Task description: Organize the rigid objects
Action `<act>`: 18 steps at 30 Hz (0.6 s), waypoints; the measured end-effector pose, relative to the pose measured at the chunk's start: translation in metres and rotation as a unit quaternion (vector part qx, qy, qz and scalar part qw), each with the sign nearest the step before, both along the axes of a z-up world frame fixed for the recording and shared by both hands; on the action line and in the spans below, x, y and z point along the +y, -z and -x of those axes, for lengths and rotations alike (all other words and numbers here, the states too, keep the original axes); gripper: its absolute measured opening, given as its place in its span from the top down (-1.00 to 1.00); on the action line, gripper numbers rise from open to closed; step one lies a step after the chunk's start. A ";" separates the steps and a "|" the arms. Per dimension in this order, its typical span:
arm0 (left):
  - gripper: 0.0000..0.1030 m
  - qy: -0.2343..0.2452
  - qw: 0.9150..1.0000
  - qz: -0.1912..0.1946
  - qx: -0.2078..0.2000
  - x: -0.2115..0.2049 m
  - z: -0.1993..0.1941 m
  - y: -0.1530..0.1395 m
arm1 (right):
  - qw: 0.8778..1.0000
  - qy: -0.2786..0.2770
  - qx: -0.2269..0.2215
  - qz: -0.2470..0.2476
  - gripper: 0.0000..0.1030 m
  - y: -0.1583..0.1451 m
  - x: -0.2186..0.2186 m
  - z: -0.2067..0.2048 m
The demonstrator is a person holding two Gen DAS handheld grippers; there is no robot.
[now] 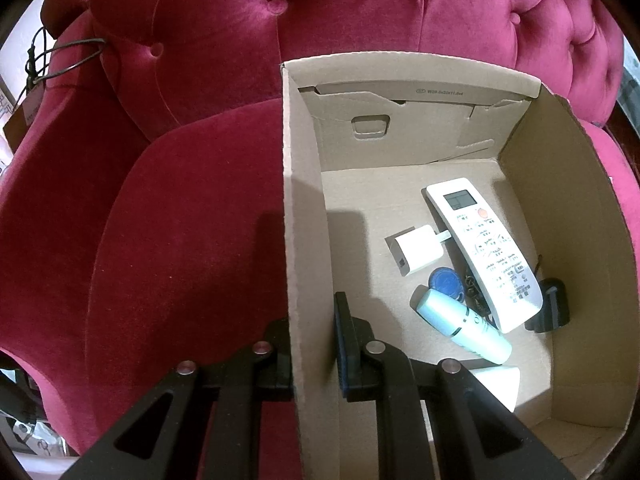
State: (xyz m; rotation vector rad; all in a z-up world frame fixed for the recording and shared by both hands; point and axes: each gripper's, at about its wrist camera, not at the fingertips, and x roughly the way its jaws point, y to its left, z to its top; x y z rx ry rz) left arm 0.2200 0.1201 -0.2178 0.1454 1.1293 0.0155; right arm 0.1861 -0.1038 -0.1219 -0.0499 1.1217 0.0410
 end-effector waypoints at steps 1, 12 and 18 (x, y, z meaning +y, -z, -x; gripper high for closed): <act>0.71 0.000 1.000 0.000 0.000 0.000 0.000 0.000 | 1.000 0.001 -0.001 -0.002 -0.99 0.000 -0.001 0.001; 0.67 0.001 1.000 -0.016 -0.001 -0.008 0.001 -0.004 | 1.000 0.004 -0.001 -0.005 -0.99 -0.004 -0.011 0.009; -0.25 -0.002 0.999 -0.030 -0.042 -0.013 0.012 -0.026 | 1.000 0.005 -0.006 -0.010 -0.99 -0.009 -0.014 0.015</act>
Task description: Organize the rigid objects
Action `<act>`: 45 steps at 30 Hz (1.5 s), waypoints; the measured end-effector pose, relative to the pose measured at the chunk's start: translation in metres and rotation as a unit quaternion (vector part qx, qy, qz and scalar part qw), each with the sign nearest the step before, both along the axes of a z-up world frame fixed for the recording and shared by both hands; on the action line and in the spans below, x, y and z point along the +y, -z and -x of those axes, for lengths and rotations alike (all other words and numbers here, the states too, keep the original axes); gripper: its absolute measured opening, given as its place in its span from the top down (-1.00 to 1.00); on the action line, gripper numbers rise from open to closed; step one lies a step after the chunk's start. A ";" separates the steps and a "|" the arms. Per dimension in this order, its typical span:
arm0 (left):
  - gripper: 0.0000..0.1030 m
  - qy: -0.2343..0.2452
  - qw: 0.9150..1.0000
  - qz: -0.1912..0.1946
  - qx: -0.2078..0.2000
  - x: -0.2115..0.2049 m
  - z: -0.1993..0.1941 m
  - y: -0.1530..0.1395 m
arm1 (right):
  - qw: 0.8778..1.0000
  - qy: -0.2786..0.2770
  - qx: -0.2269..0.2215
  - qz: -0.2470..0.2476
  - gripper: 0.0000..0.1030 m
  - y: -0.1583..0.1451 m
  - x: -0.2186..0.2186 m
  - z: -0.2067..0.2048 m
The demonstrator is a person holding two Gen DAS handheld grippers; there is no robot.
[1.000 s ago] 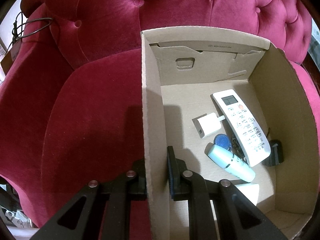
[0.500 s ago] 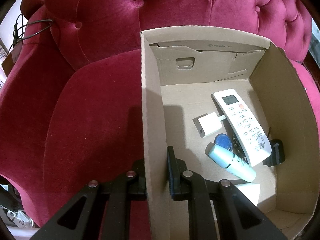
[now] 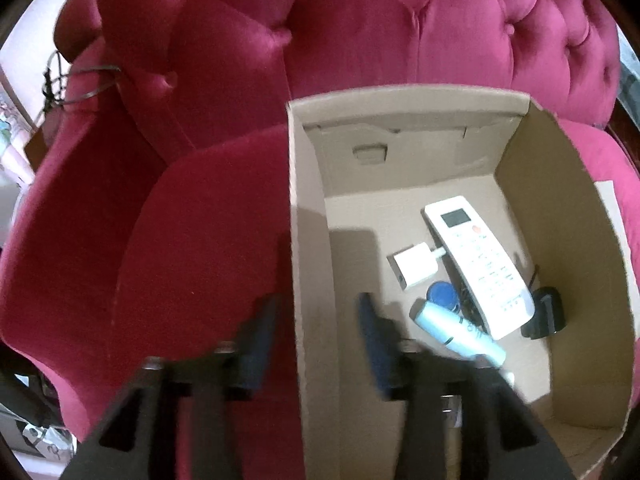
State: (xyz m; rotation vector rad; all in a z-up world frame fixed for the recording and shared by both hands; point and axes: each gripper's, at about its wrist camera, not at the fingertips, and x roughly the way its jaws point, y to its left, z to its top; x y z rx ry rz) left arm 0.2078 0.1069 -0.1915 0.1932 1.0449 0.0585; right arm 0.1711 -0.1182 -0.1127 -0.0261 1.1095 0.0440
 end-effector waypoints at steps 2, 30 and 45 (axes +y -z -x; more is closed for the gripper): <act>-0.56 -0.001 1.000 0.005 -0.005 -0.001 0.004 -0.006 | 1.000 -0.001 -0.002 -0.001 -0.99 -0.002 -0.001 0.002; -1.00 0.016 0.999 0.015 -0.035 -0.047 0.095 -0.096 | 0.998 0.003 -0.059 -0.018 -1.00 -0.067 -0.024 0.072; -1.00 0.014 0.997 0.017 -0.072 -0.074 0.150 -0.139 | 0.994 -0.001 -0.108 -0.004 -1.00 -0.110 -0.045 0.123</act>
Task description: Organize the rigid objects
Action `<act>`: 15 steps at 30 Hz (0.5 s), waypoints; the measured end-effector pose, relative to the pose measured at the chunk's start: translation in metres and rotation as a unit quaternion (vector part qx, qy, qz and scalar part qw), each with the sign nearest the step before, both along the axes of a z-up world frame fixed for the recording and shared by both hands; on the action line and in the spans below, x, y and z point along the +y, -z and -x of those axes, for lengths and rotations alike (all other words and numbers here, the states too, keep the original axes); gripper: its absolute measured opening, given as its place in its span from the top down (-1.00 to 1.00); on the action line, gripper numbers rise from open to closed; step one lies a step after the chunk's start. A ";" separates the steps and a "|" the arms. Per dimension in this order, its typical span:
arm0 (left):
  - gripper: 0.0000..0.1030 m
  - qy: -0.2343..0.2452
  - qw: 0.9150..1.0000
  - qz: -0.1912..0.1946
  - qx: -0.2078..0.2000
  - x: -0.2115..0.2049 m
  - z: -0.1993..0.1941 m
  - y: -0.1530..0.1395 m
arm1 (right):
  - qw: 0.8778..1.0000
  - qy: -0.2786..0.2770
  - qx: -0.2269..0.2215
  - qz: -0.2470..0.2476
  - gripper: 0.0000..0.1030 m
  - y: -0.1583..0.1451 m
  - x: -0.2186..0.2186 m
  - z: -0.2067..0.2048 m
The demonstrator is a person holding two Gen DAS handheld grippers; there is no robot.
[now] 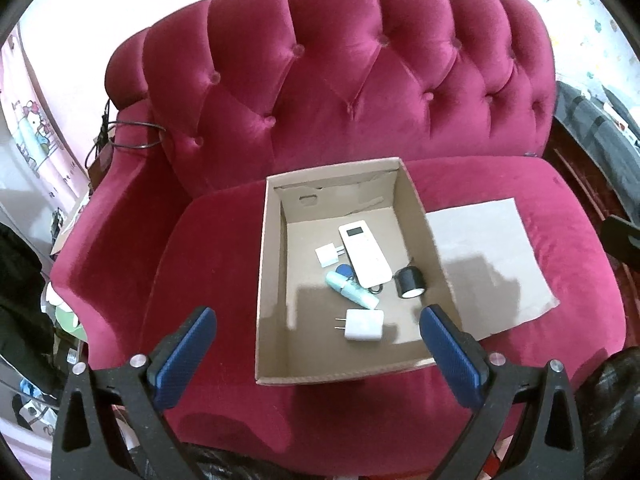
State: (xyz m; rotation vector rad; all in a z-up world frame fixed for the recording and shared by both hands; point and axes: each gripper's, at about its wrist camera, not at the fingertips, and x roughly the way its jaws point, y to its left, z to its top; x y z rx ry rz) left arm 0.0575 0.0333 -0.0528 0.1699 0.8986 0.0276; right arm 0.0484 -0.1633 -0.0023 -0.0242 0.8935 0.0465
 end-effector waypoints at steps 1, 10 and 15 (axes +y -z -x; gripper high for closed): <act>-1.00 0.003 1.000 0.000 -0.003 -0.002 0.003 -0.003 | 1.000 0.000 -0.003 0.000 -1.00 -0.002 -0.002 0.003; -1.00 0.018 1.000 0.011 -0.013 -0.020 0.026 -0.012 | 1.000 0.009 -0.017 -0.002 -1.00 -0.004 -0.020 0.029; -1.00 0.013 1.000 0.011 -0.022 -0.026 0.034 -0.010 | 1.000 0.010 -0.020 -0.001 -1.00 0.001 -0.026 0.036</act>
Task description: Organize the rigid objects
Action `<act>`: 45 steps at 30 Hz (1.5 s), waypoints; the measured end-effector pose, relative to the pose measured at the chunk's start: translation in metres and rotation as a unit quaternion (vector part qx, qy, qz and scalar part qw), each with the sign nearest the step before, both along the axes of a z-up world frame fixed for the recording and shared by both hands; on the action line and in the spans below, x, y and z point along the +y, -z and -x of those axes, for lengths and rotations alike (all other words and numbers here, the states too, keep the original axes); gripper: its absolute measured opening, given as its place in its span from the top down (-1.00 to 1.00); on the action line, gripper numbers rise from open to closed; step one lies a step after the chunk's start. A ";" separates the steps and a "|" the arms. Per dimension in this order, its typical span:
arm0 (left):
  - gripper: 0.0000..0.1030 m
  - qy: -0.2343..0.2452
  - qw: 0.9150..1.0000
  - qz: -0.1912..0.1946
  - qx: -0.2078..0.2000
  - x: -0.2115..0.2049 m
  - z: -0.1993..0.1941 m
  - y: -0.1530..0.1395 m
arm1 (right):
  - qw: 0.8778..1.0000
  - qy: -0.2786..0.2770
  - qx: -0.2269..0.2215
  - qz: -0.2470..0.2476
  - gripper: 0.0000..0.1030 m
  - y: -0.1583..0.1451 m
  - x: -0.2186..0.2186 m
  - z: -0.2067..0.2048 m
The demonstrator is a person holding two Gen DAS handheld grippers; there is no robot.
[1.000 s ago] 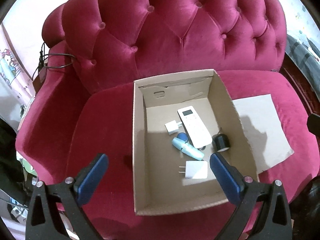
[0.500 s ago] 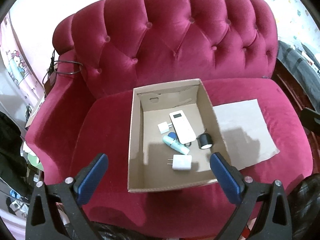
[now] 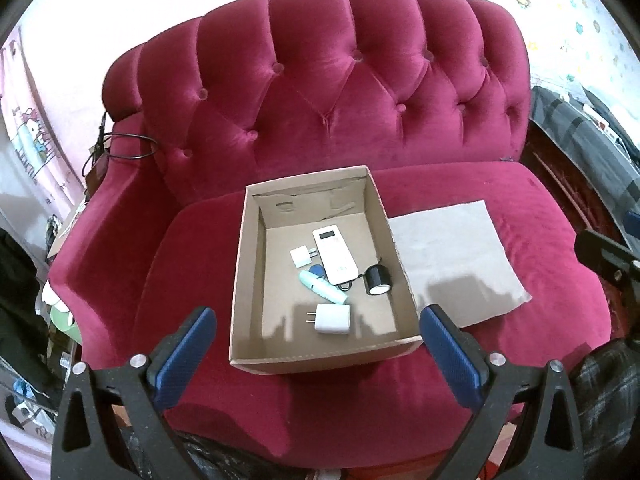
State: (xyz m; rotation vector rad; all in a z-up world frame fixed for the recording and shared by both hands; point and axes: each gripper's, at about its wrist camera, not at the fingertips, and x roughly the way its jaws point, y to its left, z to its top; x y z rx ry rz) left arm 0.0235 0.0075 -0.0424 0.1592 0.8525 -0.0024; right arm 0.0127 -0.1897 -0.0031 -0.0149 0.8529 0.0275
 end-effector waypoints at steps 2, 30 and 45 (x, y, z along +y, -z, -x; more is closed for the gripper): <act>-1.00 0.000 1.000 0.000 0.002 -0.001 0.002 0.002 | 1.000 -0.001 0.001 -0.003 -1.00 0.002 -0.001 0.000; -1.00 -0.009 1.000 0.001 0.008 0.001 0.005 0.005 | 1.000 -0.004 0.002 -0.006 -1.00 0.002 -0.001 0.001; -1.00 -0.011 1.000 0.000 0.004 0.003 0.007 0.003 | 1.000 -0.002 0.002 -0.006 -1.00 0.002 -0.001 0.001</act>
